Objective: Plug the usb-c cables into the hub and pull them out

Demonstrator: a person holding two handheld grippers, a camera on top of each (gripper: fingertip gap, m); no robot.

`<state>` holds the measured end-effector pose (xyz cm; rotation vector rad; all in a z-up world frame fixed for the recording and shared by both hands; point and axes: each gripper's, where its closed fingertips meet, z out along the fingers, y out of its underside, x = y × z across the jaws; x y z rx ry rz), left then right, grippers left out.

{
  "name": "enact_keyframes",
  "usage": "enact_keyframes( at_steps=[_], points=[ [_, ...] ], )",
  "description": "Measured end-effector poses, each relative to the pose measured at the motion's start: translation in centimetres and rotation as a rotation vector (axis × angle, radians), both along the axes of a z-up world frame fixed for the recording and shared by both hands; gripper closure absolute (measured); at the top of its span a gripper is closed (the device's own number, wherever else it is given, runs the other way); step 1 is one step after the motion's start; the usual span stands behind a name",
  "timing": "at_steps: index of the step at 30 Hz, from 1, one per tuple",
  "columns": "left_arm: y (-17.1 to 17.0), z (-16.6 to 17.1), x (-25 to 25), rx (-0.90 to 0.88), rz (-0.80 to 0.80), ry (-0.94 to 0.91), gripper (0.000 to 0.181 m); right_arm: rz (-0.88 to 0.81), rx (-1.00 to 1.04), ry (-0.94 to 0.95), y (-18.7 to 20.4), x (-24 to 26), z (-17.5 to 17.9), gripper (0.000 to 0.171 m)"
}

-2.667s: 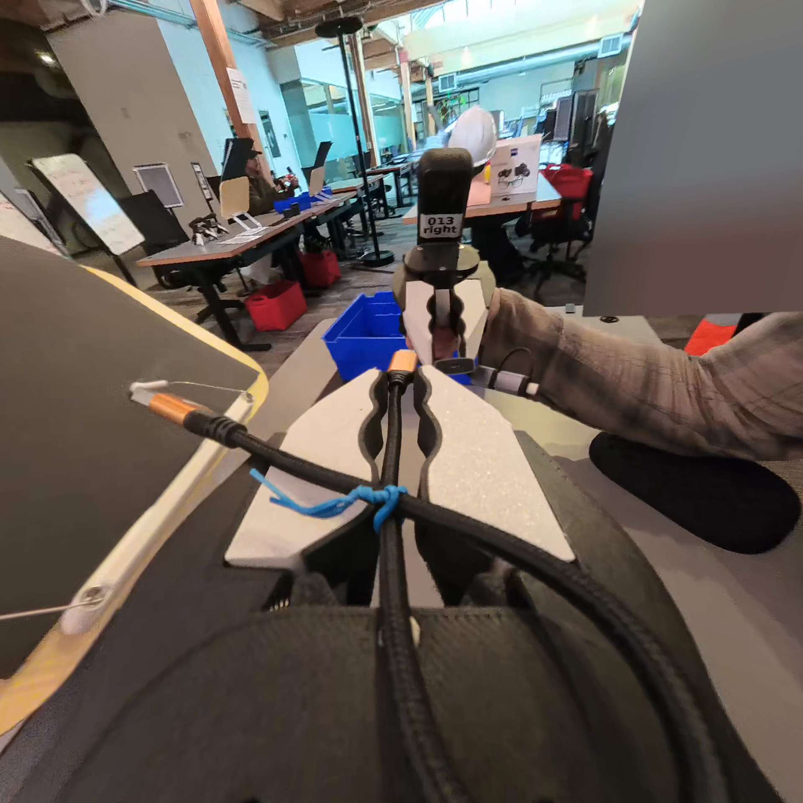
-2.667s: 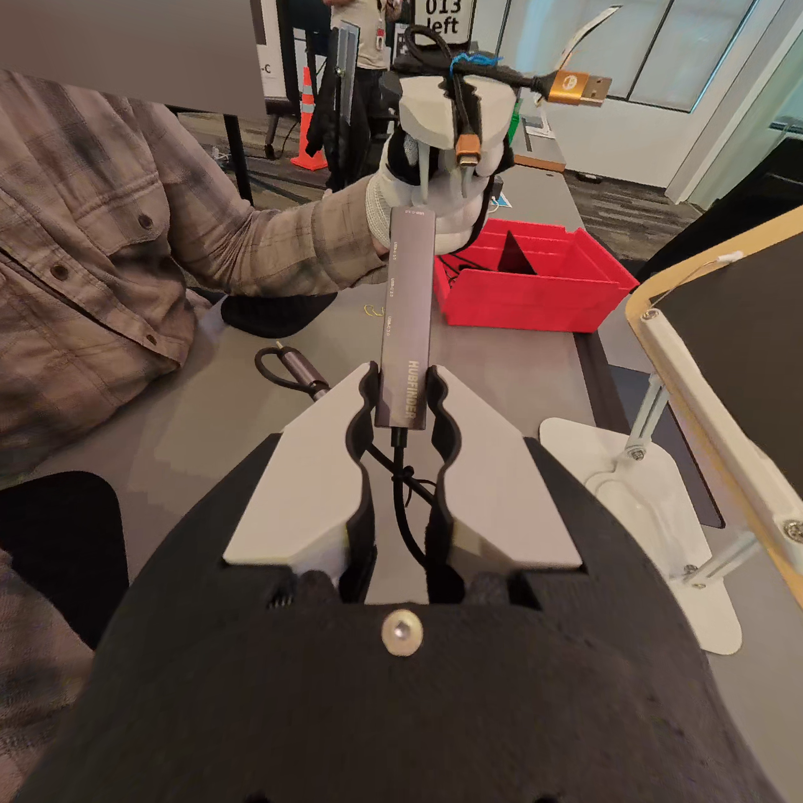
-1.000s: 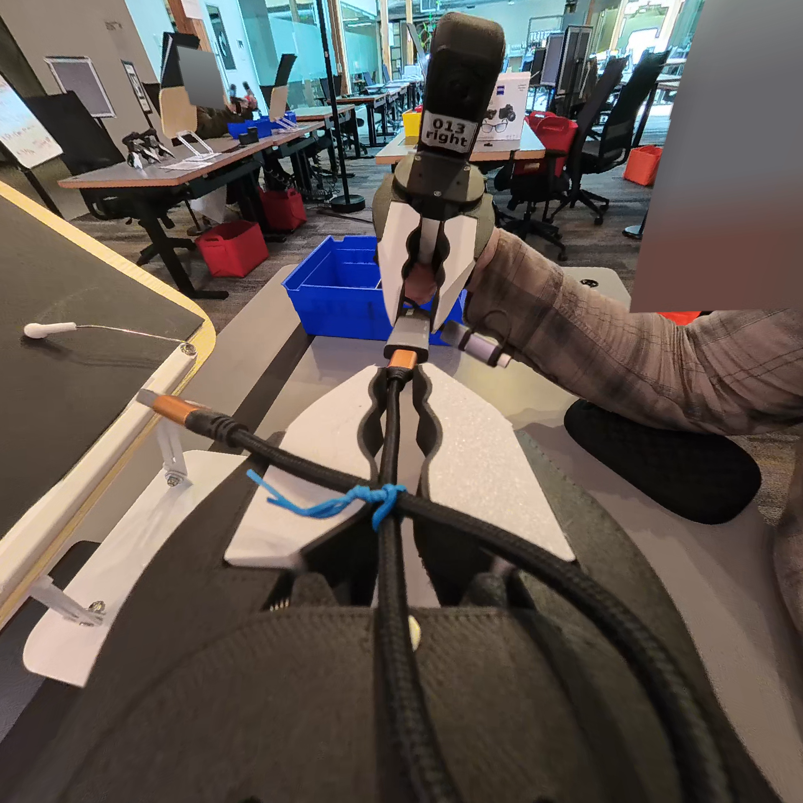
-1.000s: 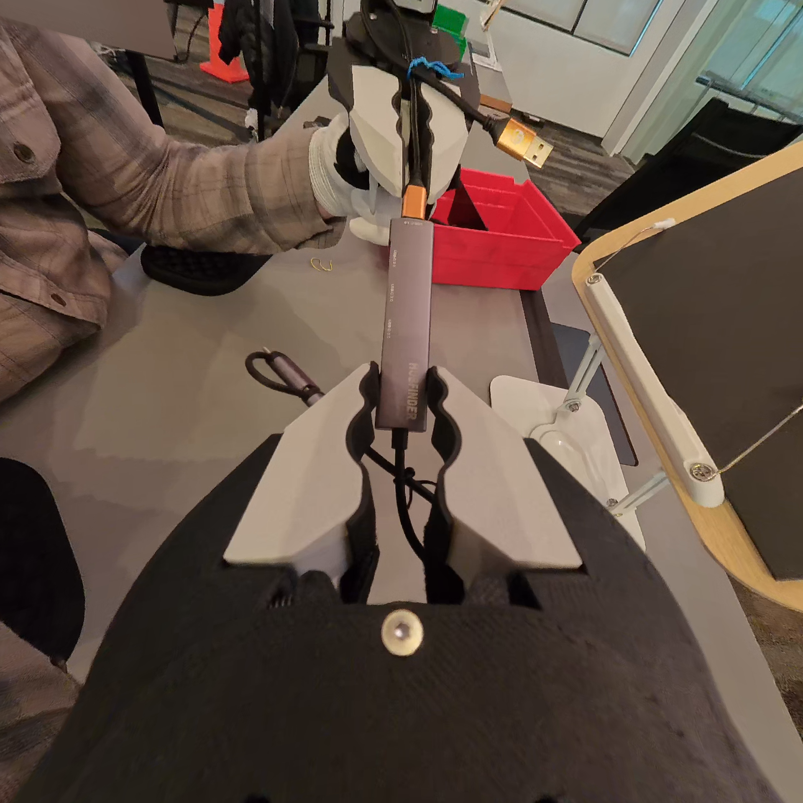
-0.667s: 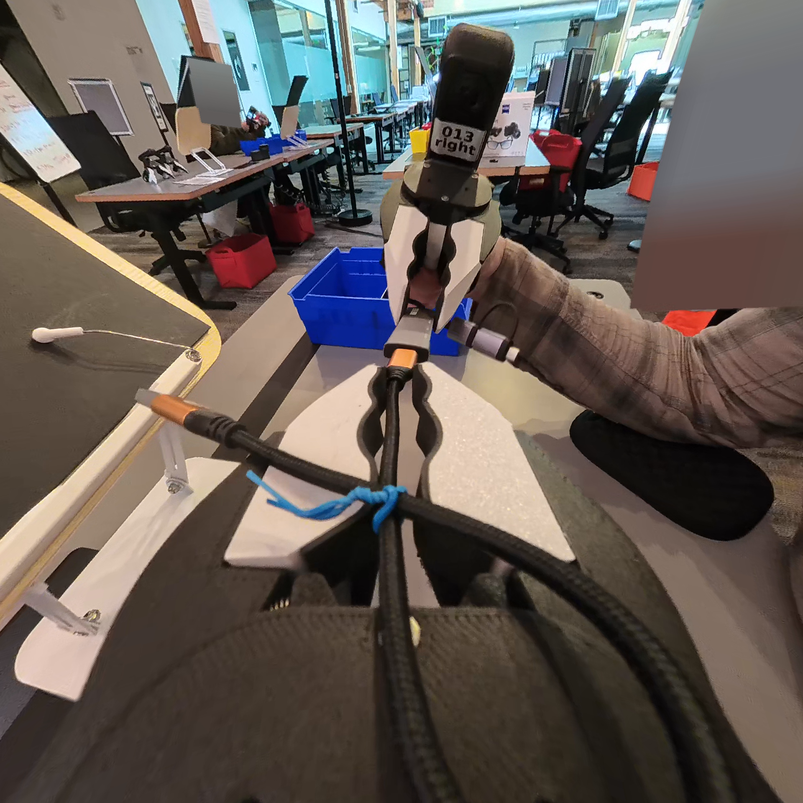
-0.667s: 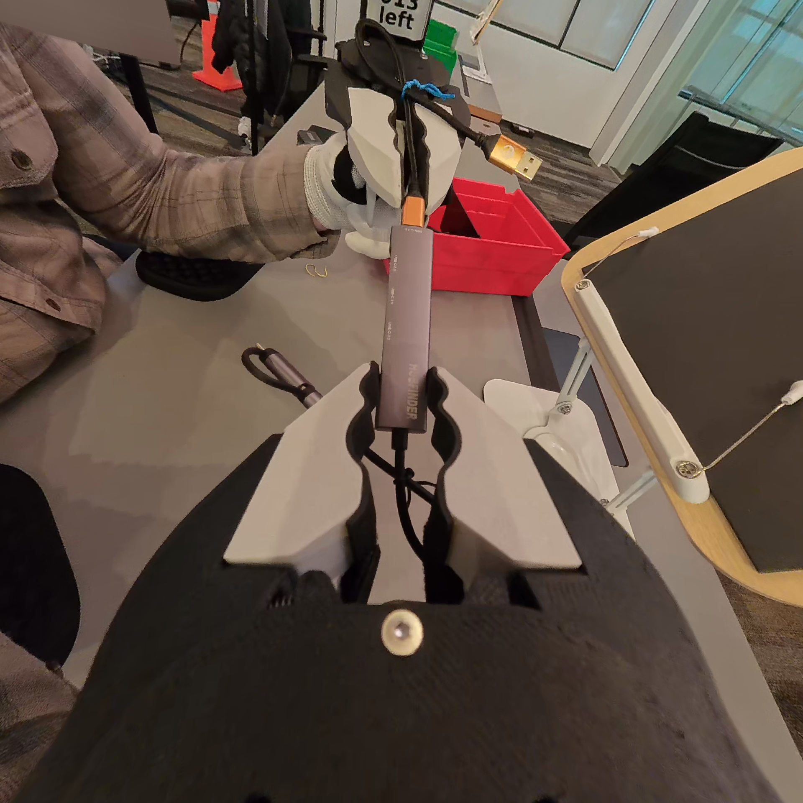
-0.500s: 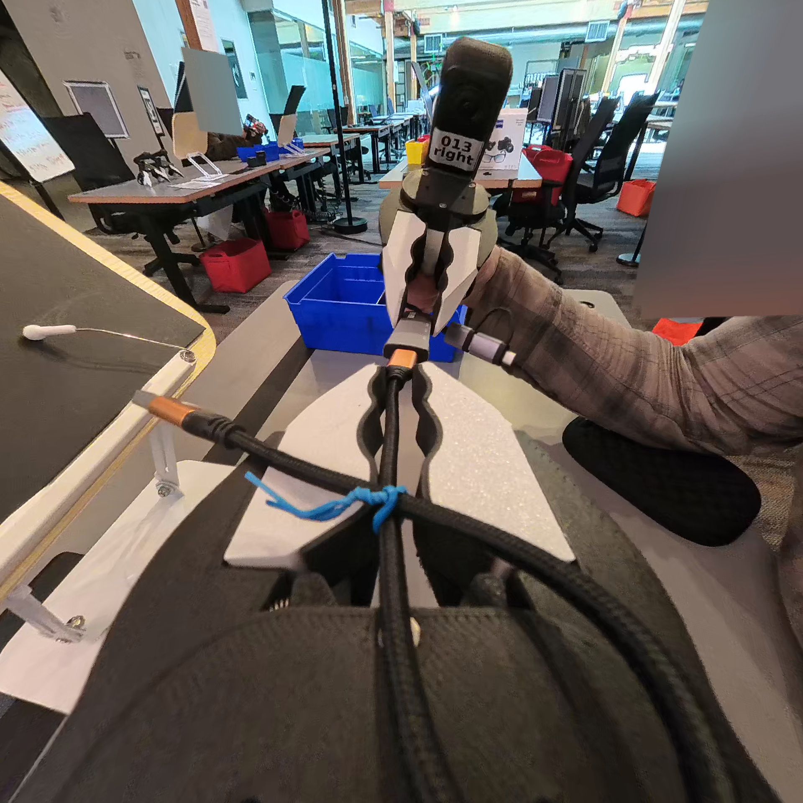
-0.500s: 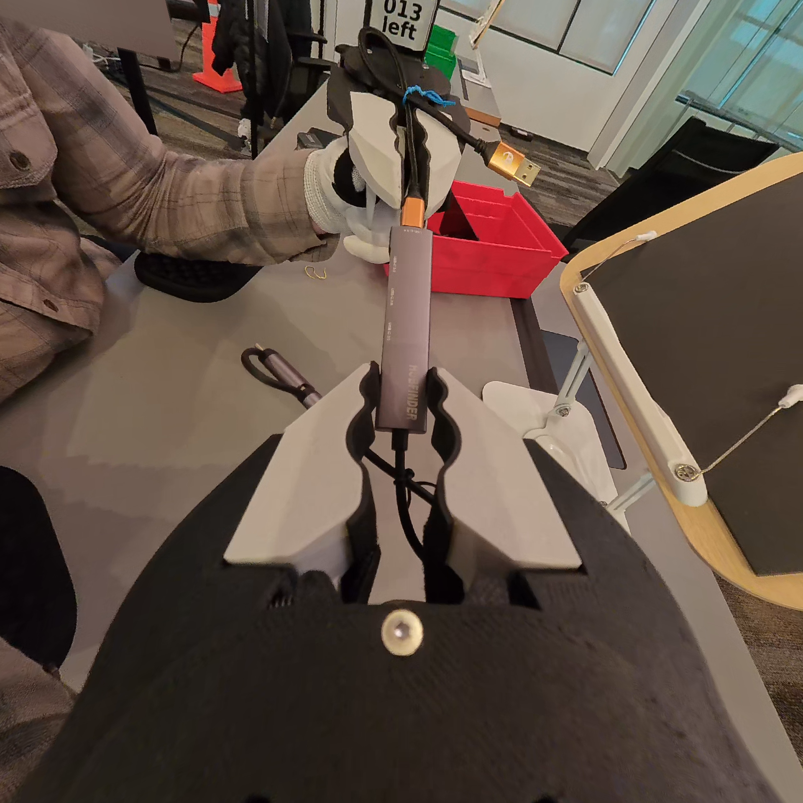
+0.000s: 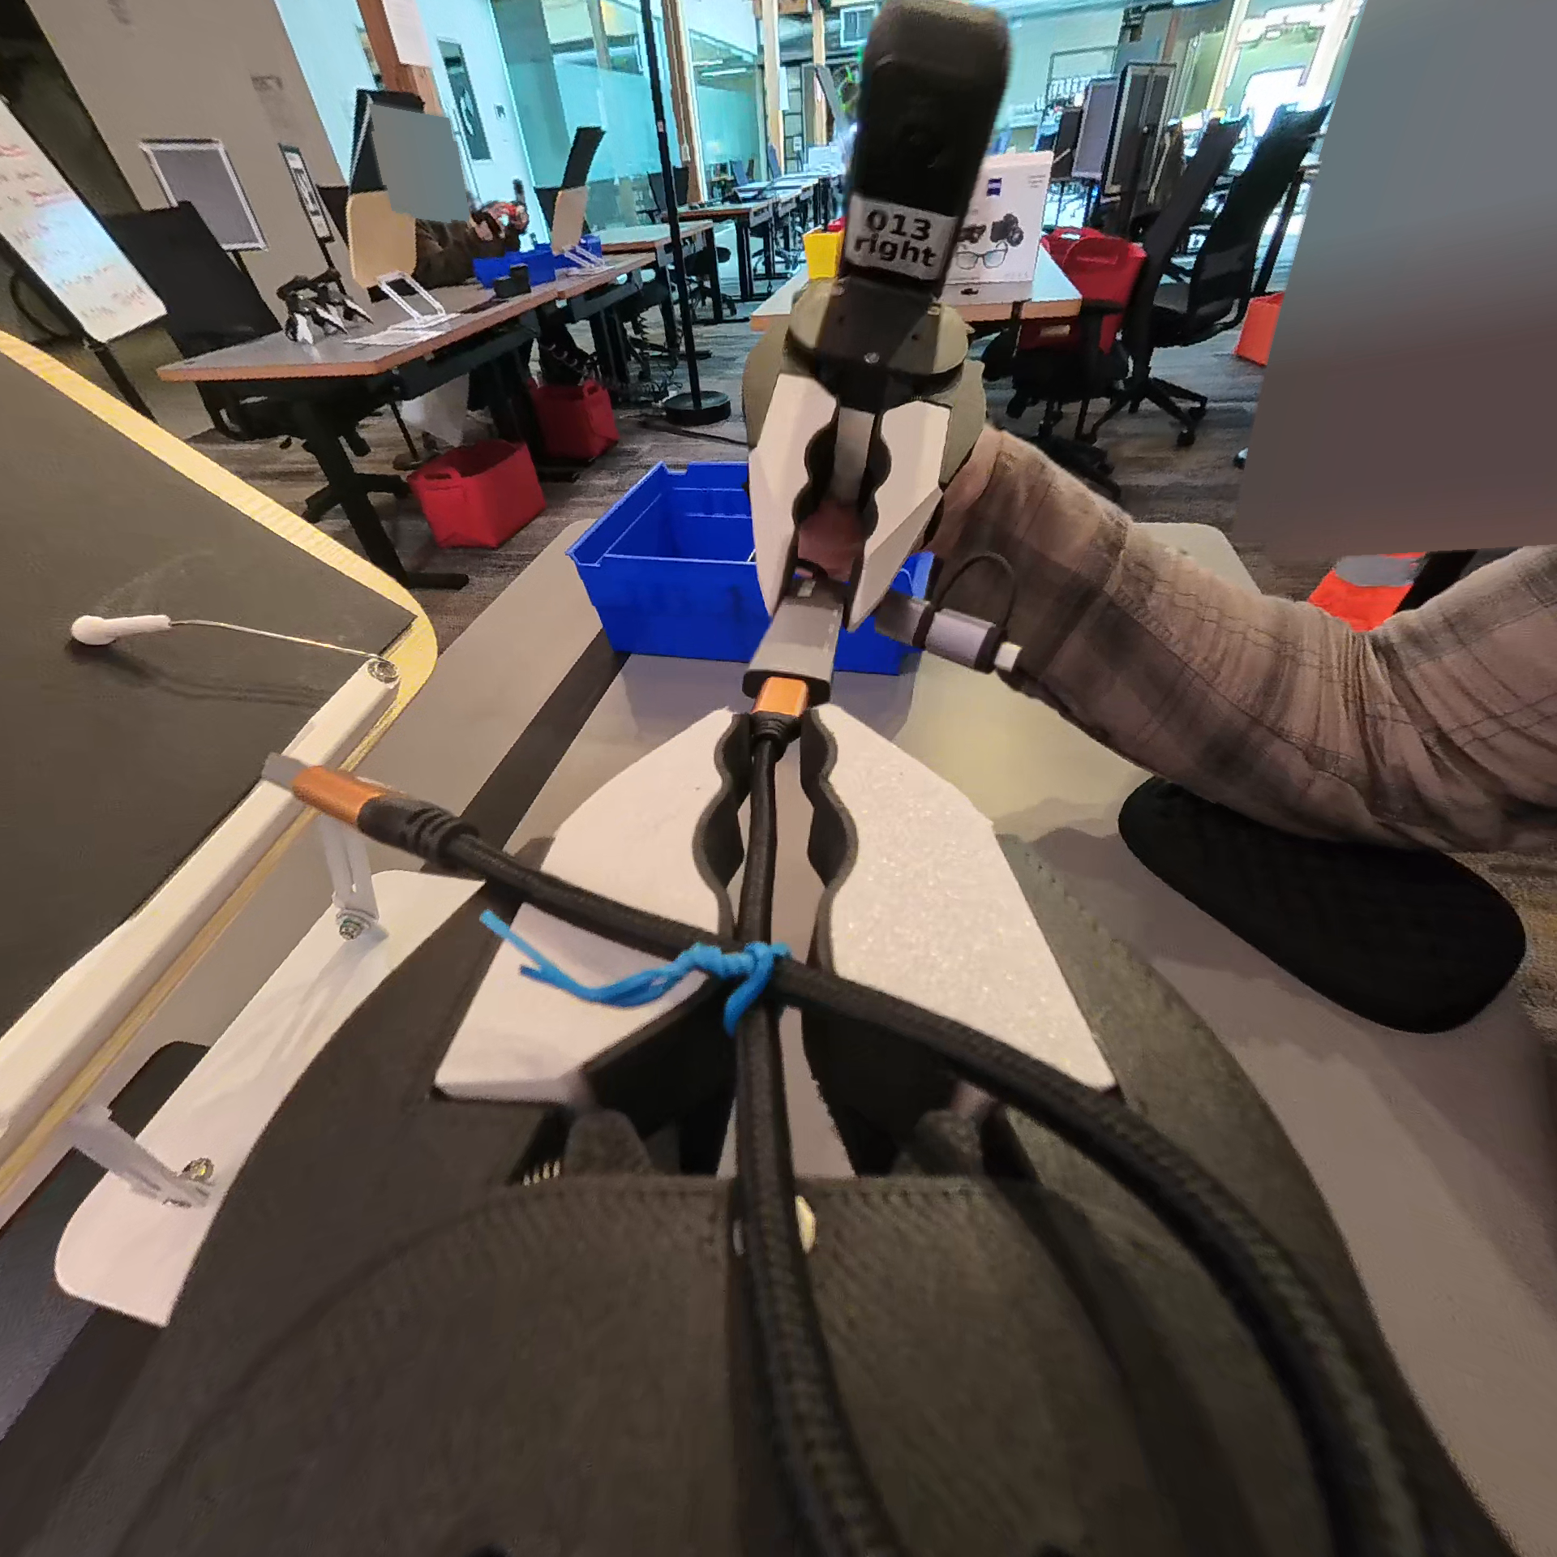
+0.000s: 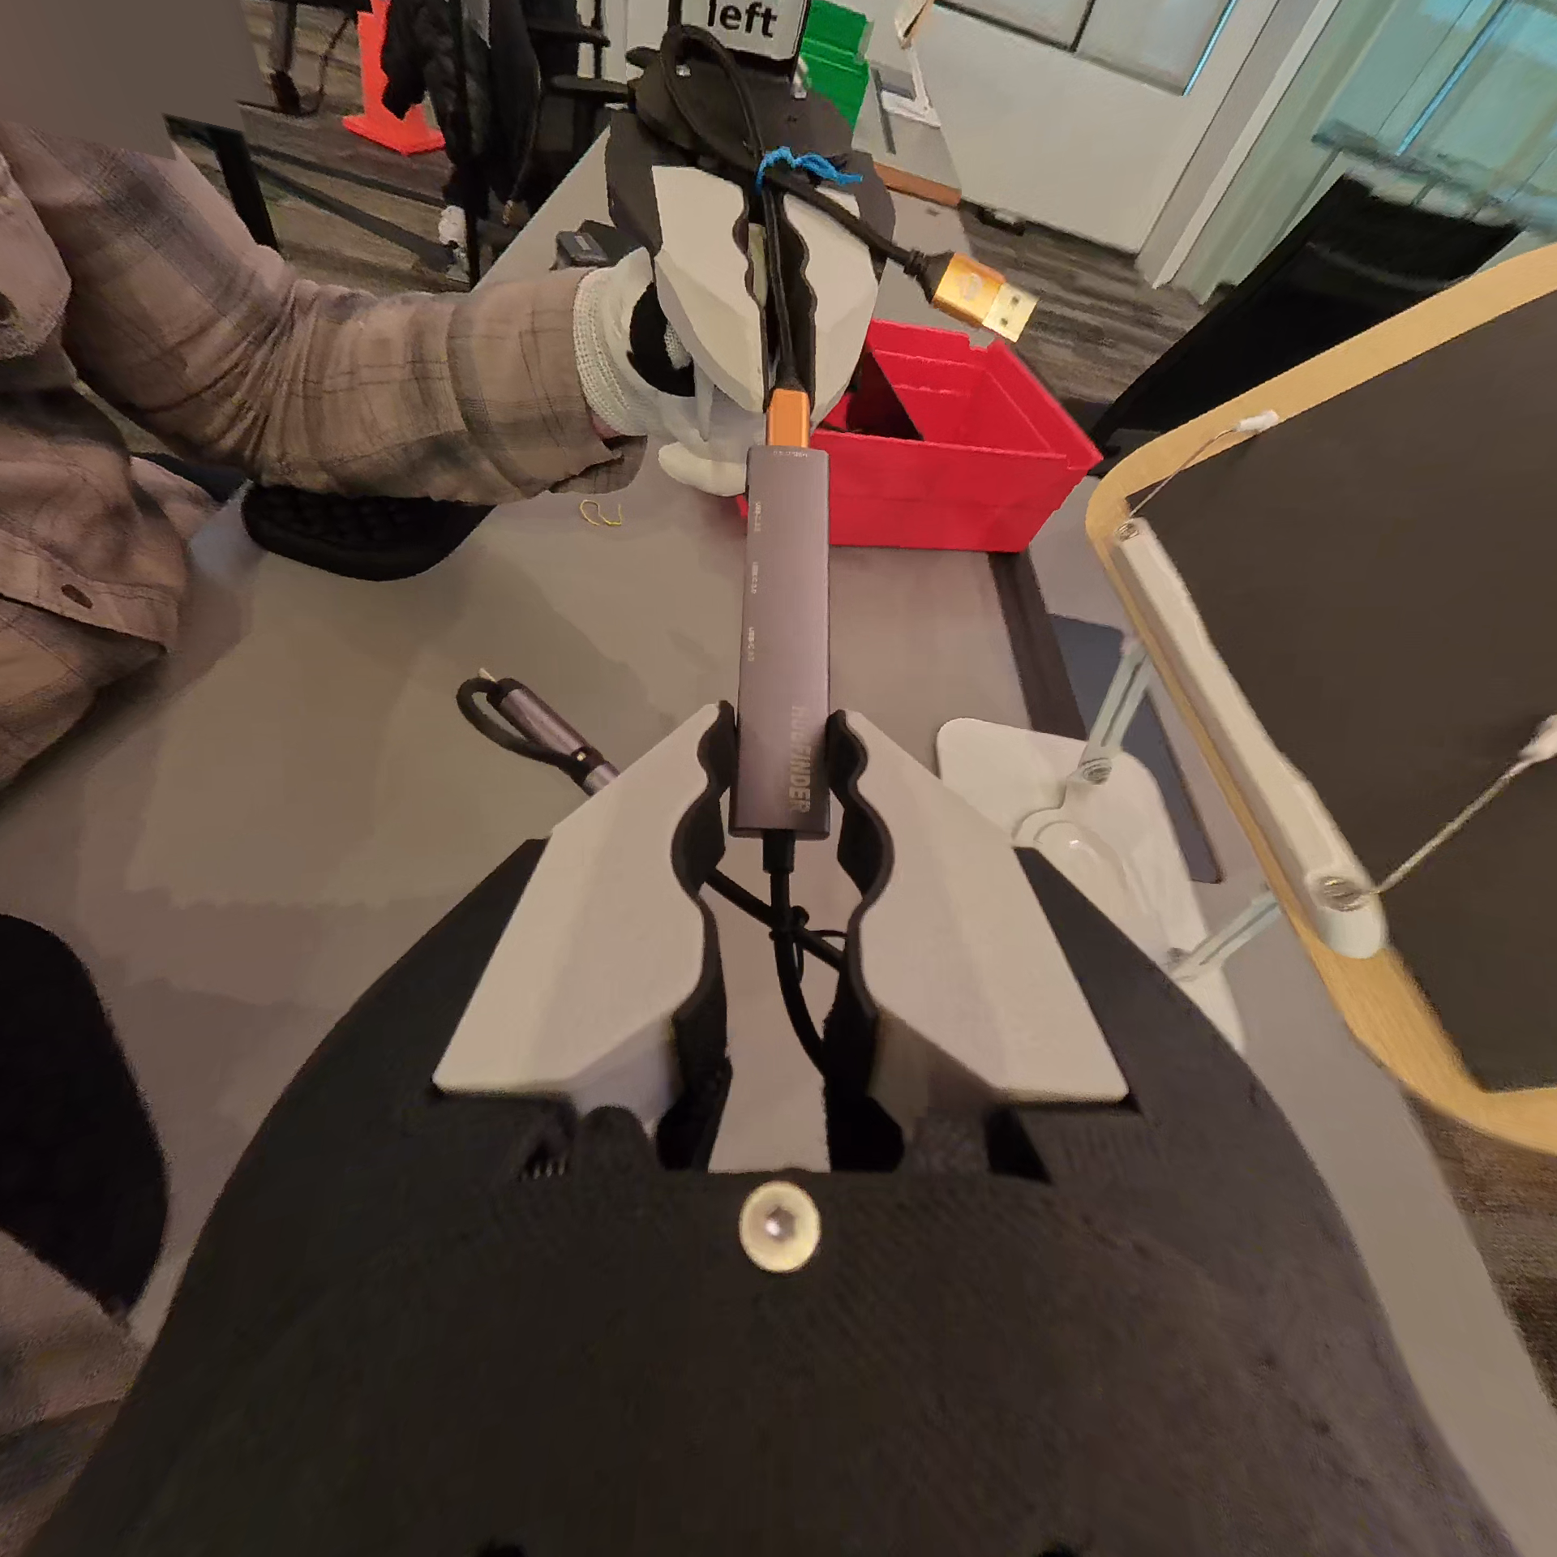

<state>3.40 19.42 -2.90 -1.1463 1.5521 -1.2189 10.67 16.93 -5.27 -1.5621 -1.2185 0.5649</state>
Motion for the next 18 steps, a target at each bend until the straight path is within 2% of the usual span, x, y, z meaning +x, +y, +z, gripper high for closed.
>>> enact_keyframes(
  at_steps=[2,4,5,7,11,13,16,18],
  points=[
    [-0.3,-0.4,-0.1,0.021,-0.018,0.023,0.169,0.015,-0.063,-0.011,-0.3,-0.1,-0.8,0.152],
    [-0.5,-0.9,-0.3,0.058,-0.032,0.055,0.169,0.022,-0.115,0.012,-0.6,-0.1,-0.9,0.126],
    [-0.6,-1.2,-0.6,0.07,-0.048,0.076,0.169,0.031,-0.139,0.026,-0.9,-0.2,-0.8,0.12],
    [-1.2,-1.7,-1.1,0.085,-0.098,0.109,0.169,0.038,-0.174,0.004,-1.2,-0.6,-1.4,0.117],
    [-2.9,-2.8,-1.5,0.118,-0.19,0.16,0.17,0.165,-0.285,-0.055,-1.5,-4.1,-3.8,0.123],
    [-3.5,-2.8,-1.7,0.121,-0.229,0.155,0.181,0.237,-0.347,-0.068,-1.4,-6.1,-5.2,0.121],
    [-3.6,-2.4,-1.9,0.091,-0.252,0.125,0.181,0.317,-0.402,-0.074,-1.1,-8.4,-7.1,0.12],
    [-3.1,-3.3,-1.8,0.089,-0.244,0.153,0.181,0.361,-0.439,-0.052,-1.1,-9.5,-7.8,0.132]
  ],
)
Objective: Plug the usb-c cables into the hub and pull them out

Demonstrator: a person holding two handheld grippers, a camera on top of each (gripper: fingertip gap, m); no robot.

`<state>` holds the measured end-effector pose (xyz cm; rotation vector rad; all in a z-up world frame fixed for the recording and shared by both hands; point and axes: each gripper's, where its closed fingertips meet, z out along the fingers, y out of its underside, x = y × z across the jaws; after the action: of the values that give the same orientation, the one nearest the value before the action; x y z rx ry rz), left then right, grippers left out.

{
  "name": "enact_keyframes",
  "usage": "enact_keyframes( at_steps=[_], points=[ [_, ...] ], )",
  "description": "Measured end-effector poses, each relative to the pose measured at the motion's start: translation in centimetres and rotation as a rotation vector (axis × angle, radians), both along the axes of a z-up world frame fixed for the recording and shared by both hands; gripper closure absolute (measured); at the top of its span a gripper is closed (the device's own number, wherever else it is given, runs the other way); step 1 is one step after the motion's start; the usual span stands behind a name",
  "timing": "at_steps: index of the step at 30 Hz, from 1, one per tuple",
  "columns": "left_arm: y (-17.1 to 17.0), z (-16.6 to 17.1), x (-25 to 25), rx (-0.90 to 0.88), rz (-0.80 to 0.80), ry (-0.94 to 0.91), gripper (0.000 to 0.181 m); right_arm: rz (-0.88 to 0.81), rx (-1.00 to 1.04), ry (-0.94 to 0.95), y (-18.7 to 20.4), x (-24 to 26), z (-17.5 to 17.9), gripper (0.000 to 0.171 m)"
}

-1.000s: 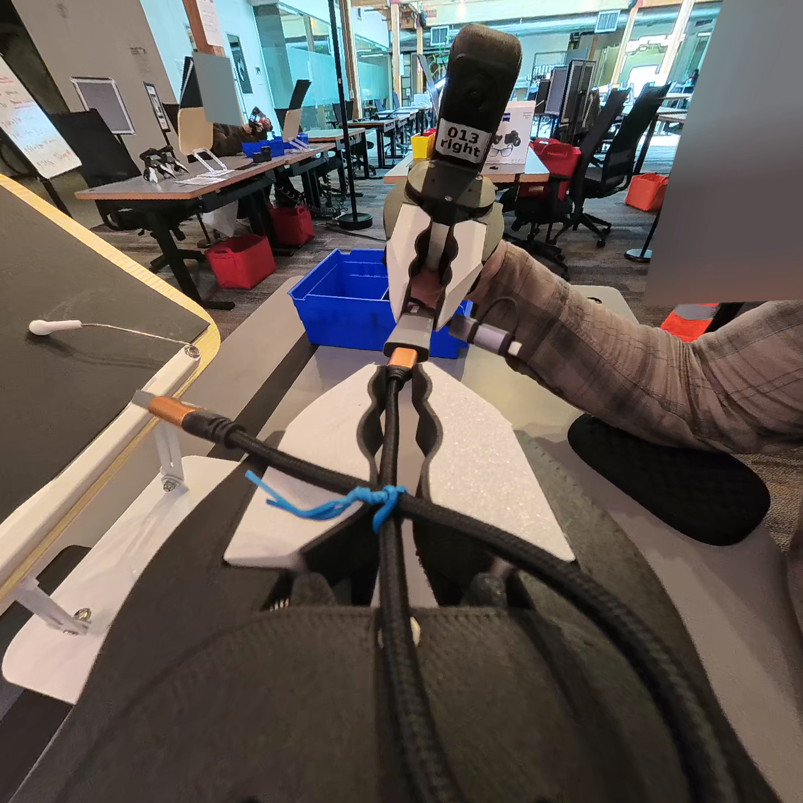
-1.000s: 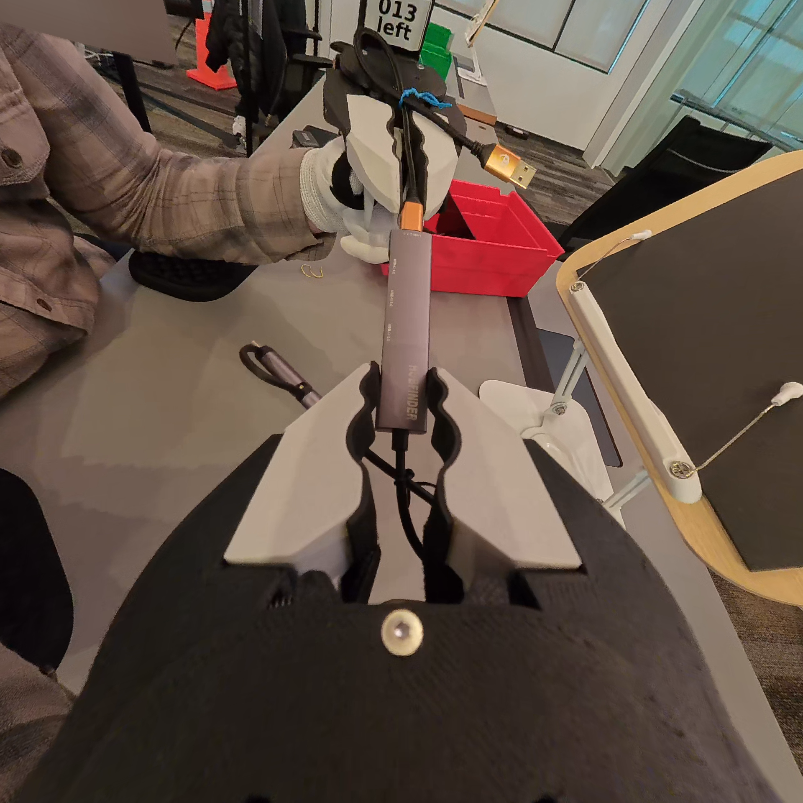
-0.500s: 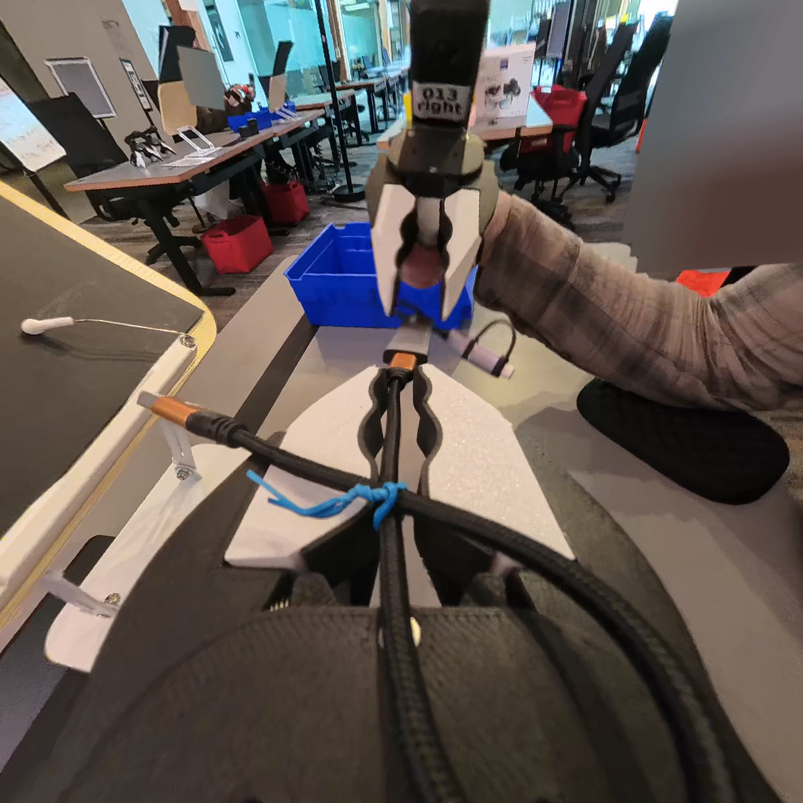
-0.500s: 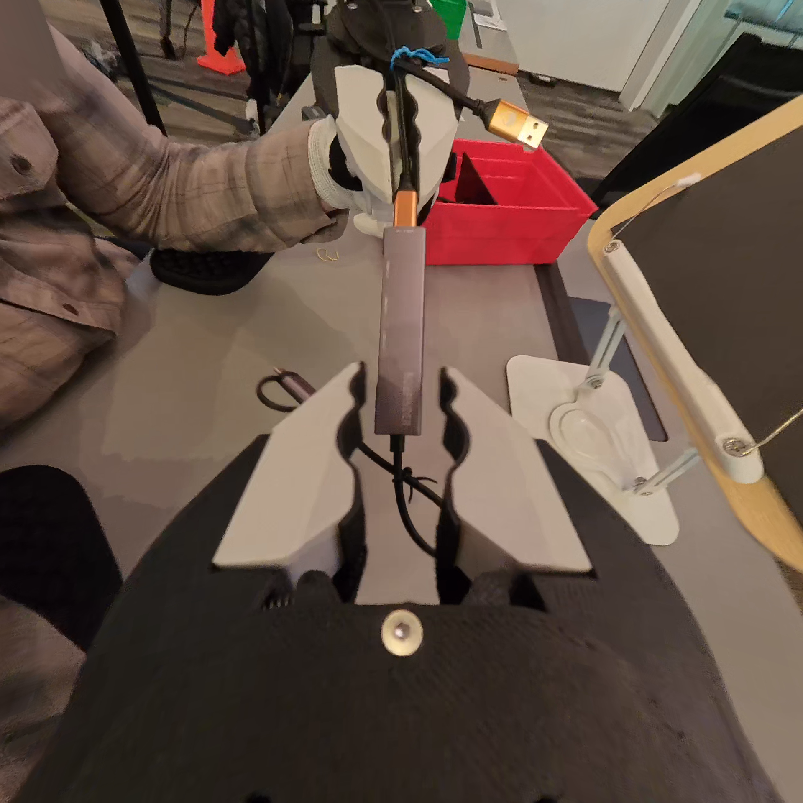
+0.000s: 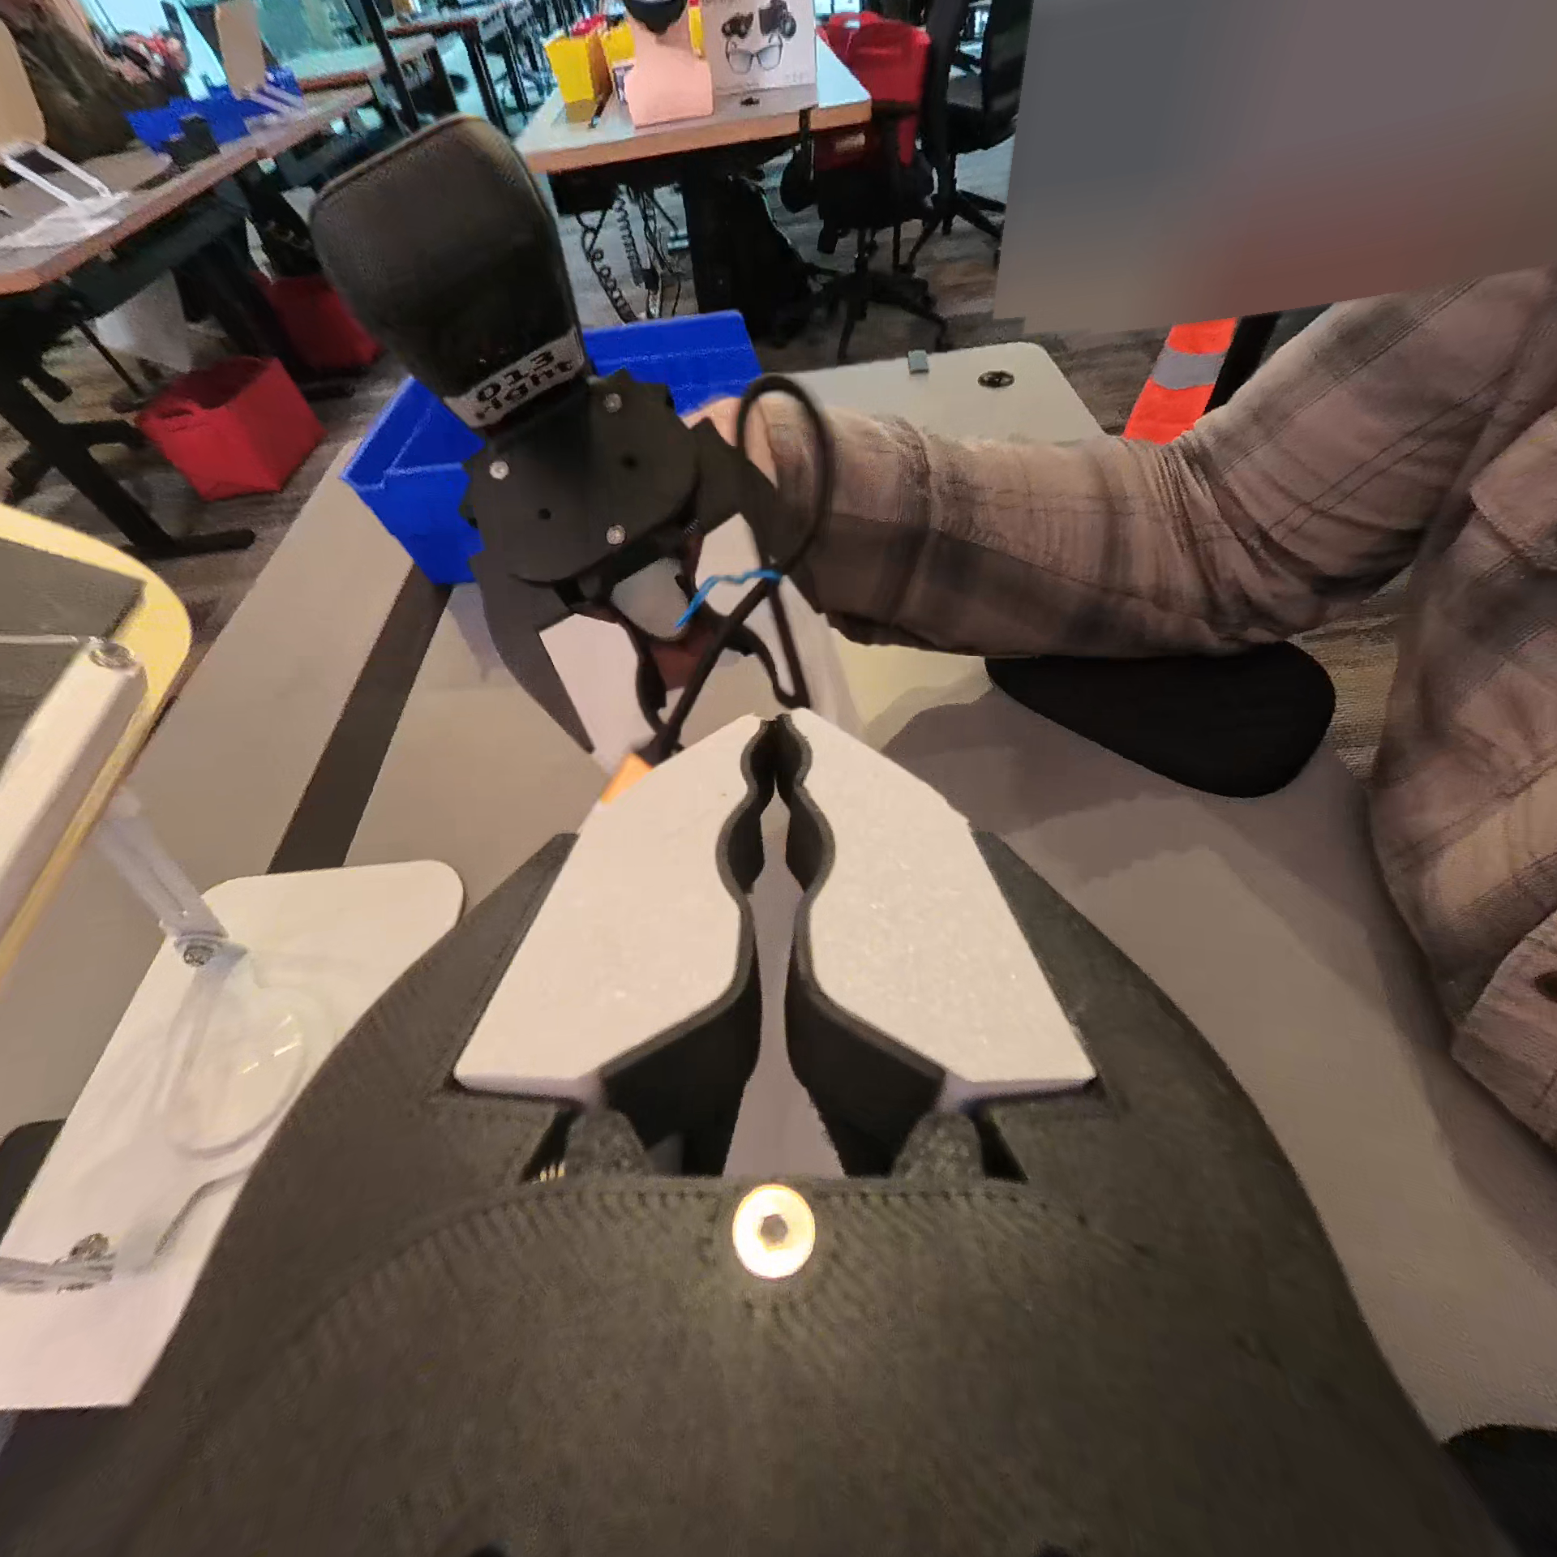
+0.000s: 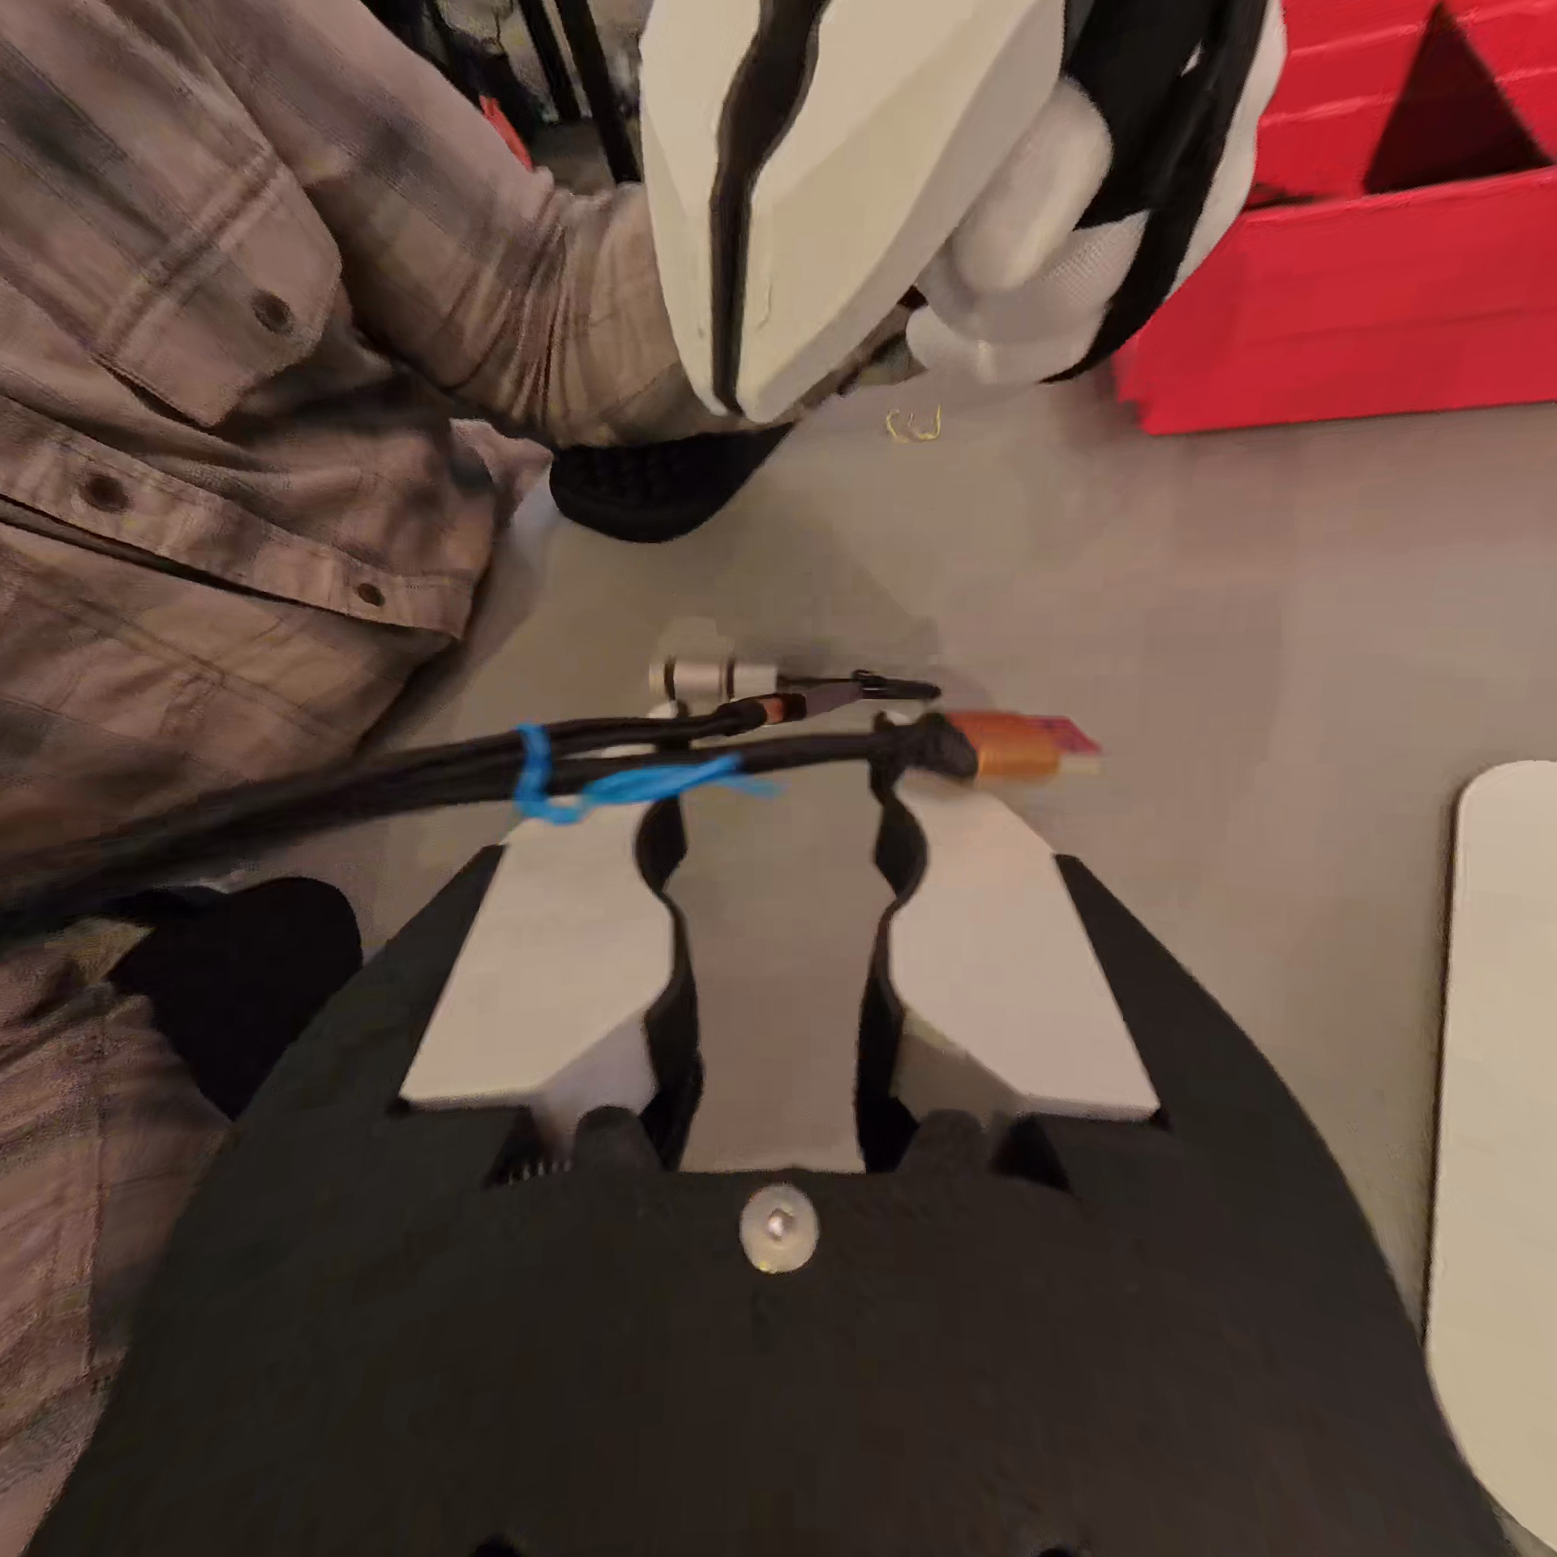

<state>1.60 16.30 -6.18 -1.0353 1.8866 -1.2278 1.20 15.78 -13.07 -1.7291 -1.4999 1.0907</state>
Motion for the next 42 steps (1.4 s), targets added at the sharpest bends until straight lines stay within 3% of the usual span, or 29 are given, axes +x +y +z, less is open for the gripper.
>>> enact_keyframes(
  at_steps=[2,6,11,13,16,18,21,25,30,32,37,39,42],
  points=[
    [0.6,-1.5,0.3,-0.014,0.01,0.044,0.181,0.035,-0.006,-0.01,-0.2,-0.3,-0.7,0.161],
    [1.3,-2.8,0.6,-0.038,0.019,0.078,0.181,0.073,0.014,0.031,-0.4,-0.9,-0.9,0.161],
    [2.9,-1.8,-0.1,-0.045,0.095,0.073,0.181,-0.024,0.097,0.097,1.2,-0.1,1.4,0.162],
    [3.3,-2.3,-0.1,-0.012,0.129,0.107,0.151,-0.117,0.099,0.141,2.6,1.0,2.6,0.163],
    [3.2,-4.6,0.9,0.05,0.172,0.215,0.12,-0.236,0.109,0.176,4.1,2.4,4.0,0.164],
    [3.4,-6.1,2.4,0.053,0.214,0.256,0.109,-0.281,0.128,0.173,4.6,2.8,4.6,0.165],
    [4.8,-8.4,4.8,0.063,0.324,0.273,0.12,-0.302,0.133,0.167,4.7,2.8,5.0,0.167],
    [3.1,-8.6,6.4,-0.046,0.249,0.169,0.168,-0.309,0.13,0.156,4.8,2.7,5.1,0.167],
    [2.0,-7.2,6.0,-0.131,0.162,0.101,0.172,-0.312,0.165,0.198,4.5,2.5,6.5,0.168],
    [1.3,-6.7,5.4,-0.131,0.108,0.088,0.172,-0.309,0.143,0.192,4.1,2.4,6.9,0.131],
    [1.5,-5.1,4.4,-0.152,0.086,0.05,0.173,-0.342,0.152,-0.004,3.4,4.5,4.1,0.108],
    [2.4,-4.3,4.2,-0.186,0.123,0.032,0.172,-0.339,0.15,-0.081,3.5,4.4,2.8,0.112],
    [3.2,-3.4,3.9,-0.24,0.142,0.01,0.172,-0.319,0.169,-0.189,4.1,3.5,1.3,0.135]
  ],
)
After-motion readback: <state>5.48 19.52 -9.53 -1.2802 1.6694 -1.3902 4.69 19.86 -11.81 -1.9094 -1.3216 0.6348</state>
